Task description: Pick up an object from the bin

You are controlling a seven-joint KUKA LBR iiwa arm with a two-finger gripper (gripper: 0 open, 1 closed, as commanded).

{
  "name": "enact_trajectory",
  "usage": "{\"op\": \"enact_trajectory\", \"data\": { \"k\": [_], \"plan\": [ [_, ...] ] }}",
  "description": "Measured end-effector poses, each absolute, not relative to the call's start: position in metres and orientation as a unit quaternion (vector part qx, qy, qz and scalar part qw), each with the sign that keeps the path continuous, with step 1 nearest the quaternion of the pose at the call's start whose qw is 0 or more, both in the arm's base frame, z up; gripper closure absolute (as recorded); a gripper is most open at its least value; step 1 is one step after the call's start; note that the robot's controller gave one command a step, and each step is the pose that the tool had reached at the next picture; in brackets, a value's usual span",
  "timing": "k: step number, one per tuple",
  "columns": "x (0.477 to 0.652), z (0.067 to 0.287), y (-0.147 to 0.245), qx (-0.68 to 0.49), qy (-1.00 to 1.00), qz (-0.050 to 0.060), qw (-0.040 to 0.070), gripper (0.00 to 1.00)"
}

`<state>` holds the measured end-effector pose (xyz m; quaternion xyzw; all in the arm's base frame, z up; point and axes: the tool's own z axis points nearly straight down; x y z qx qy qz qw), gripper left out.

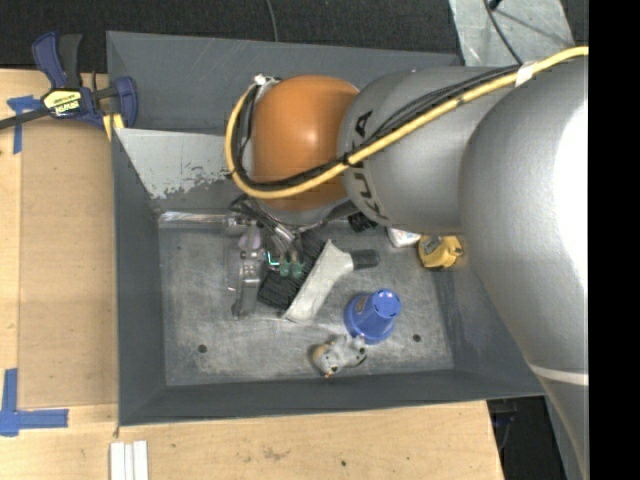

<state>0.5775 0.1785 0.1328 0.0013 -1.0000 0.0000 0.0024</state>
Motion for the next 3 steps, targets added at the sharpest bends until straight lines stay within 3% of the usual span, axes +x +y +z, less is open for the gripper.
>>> {"op": "enact_trajectory", "data": {
  "k": [1,2,3],
  "plan": [
    [0.58,0.137,0.178,0.0,-1.0,-0.001,-0.001,0.0],
    [0.585,0.133,0.14,0.103,-0.995,-0.001,-0.001,0.0],
    [0.578,0.138,0.098,0.135,-0.991,0.0,0.0,0.0]
  ]
}}
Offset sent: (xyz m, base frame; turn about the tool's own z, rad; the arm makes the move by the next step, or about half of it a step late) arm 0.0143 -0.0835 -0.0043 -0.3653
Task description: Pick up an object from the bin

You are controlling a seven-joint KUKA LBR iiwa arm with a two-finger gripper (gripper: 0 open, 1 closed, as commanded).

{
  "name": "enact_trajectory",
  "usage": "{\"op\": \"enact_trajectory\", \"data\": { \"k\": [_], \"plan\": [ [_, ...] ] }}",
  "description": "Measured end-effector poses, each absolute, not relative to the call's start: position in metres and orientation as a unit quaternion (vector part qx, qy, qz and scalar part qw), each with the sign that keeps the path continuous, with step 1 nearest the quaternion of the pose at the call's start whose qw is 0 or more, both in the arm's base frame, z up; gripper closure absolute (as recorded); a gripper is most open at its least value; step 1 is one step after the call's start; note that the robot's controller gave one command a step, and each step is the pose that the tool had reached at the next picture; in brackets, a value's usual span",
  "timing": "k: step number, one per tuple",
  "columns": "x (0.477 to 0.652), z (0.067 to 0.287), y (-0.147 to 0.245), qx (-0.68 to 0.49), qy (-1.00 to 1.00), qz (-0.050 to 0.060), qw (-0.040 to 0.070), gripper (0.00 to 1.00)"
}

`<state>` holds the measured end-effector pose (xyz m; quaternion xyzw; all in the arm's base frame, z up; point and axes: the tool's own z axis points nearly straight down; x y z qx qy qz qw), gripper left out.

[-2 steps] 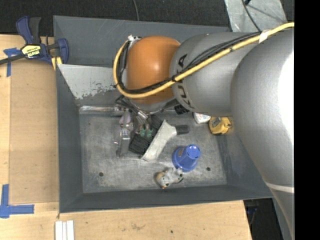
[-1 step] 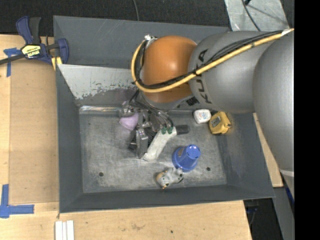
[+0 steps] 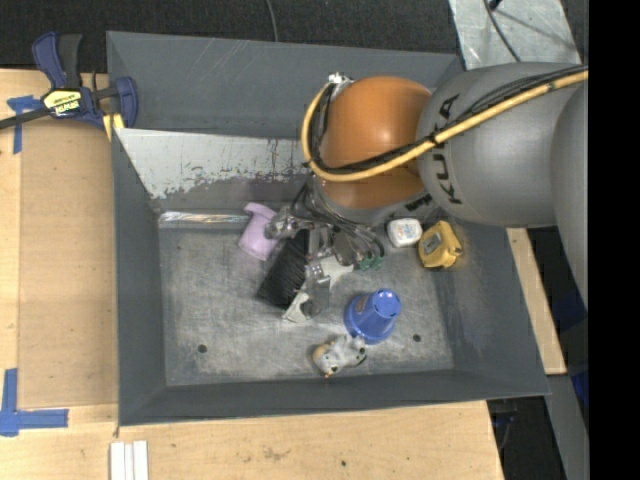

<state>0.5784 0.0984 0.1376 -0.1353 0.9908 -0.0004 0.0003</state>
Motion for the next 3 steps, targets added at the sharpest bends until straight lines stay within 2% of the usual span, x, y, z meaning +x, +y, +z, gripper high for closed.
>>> {"op": "enact_trajectory", "data": {
  "k": [1,2,3],
  "plan": [
    [0.585,0.123,0.08,-0.179,0.984,0.0,0.0,0.0],
    [0.594,0.076,0.064,-0.325,0.946,0.0,0.0,0.0],
    [0.614,0.073,0.061,-0.327,0.945,0.001,0.004,1.0]
  ]
}}
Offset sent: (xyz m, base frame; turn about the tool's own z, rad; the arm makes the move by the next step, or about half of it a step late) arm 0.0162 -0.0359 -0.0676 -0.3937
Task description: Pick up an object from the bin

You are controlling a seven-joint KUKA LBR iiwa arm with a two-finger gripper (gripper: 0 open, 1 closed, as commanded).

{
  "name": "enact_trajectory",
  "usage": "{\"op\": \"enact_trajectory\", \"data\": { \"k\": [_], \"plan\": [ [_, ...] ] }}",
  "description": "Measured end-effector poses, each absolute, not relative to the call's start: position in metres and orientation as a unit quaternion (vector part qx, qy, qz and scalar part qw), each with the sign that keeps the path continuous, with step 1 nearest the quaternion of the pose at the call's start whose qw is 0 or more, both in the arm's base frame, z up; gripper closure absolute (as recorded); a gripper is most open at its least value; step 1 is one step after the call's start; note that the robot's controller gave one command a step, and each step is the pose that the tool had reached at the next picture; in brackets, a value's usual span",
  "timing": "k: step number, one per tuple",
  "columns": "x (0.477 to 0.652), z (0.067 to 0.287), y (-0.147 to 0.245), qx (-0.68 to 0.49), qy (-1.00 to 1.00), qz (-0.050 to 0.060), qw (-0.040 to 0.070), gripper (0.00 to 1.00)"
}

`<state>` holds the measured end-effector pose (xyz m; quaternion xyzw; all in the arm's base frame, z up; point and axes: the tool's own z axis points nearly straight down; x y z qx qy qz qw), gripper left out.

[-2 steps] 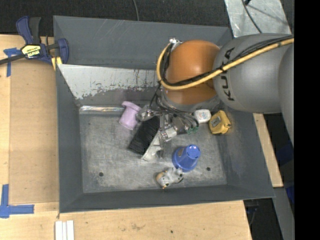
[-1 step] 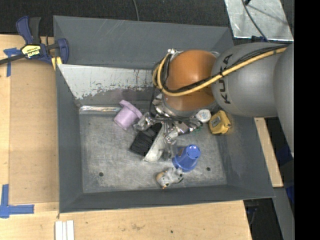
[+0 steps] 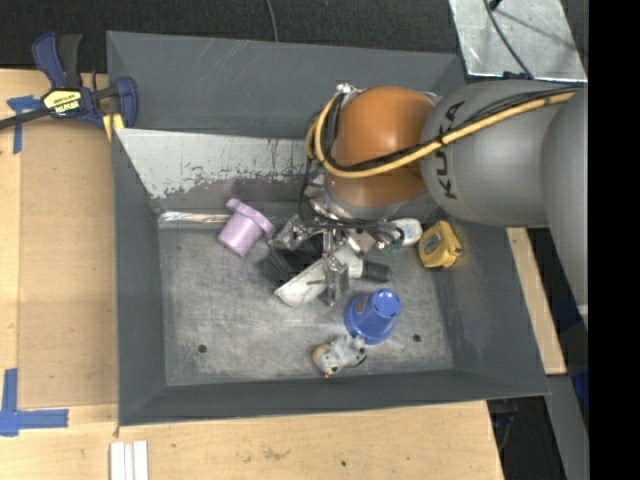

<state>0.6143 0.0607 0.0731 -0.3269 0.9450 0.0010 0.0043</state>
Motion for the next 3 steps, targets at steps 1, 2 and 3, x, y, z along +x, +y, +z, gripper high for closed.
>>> {"op": "enact_trajectory", "data": {
  "k": [1,2,3],
  "plan": [
    [0.6144,0.0731,0.0607,-0.327,0.945,0.001,0.004,1.0],
    [0.6139,0.0754,0.0607,-0.326,0.945,0.001,0.004,1.0],
    [0.6139,0.0795,0.0602,-0.326,0.945,0.0,0.003,1.0]
  ]
}}
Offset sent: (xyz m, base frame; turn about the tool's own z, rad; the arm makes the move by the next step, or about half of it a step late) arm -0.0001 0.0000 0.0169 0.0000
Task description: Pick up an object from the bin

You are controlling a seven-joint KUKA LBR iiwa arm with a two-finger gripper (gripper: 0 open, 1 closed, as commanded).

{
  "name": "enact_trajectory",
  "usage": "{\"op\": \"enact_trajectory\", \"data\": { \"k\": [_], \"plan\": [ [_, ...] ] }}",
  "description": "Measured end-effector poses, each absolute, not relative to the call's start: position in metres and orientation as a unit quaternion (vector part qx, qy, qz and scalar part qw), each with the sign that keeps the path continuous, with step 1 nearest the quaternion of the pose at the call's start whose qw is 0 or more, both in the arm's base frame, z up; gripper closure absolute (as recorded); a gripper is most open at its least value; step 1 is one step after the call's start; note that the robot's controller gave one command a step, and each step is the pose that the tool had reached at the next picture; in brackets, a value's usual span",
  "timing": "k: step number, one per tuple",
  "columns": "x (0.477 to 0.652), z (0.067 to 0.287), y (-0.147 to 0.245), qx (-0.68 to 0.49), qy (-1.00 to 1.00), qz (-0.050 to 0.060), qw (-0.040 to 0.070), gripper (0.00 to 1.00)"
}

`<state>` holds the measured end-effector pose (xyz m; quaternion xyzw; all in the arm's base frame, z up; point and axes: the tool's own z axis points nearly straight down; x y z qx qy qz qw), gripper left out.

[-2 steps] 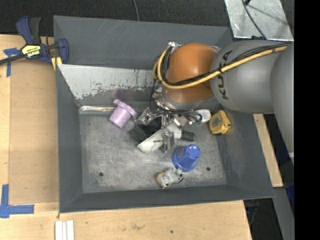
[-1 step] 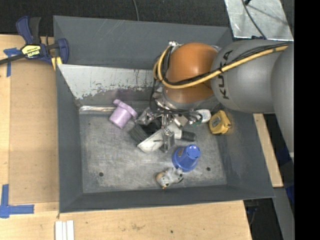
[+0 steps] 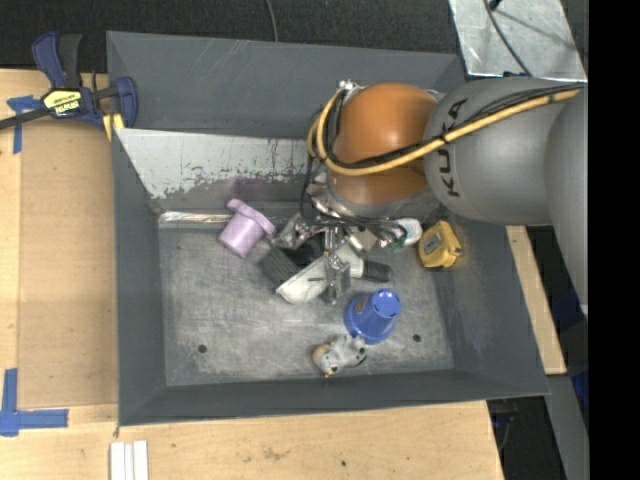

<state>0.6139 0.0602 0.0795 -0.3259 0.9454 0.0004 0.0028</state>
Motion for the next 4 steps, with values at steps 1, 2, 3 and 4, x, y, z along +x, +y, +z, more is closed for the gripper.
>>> {"op": "enact_trajectory", "data": {
  "k": [1,2,3,4],
  "plan": [
    [0.613,0.086,0.06,-0.325,0.946,0.001,0.0,1.0],
    [0.611,0.105,0.06,-0.325,0.946,0.001,-0.003,1.0],
    [0.613,0.127,0.06,-0.325,0.946,0.0,0.001,1.0],
    [0.614,0.137,0.06,-0.325,0.946,-0.001,0.002,1.0]
  ]
}}
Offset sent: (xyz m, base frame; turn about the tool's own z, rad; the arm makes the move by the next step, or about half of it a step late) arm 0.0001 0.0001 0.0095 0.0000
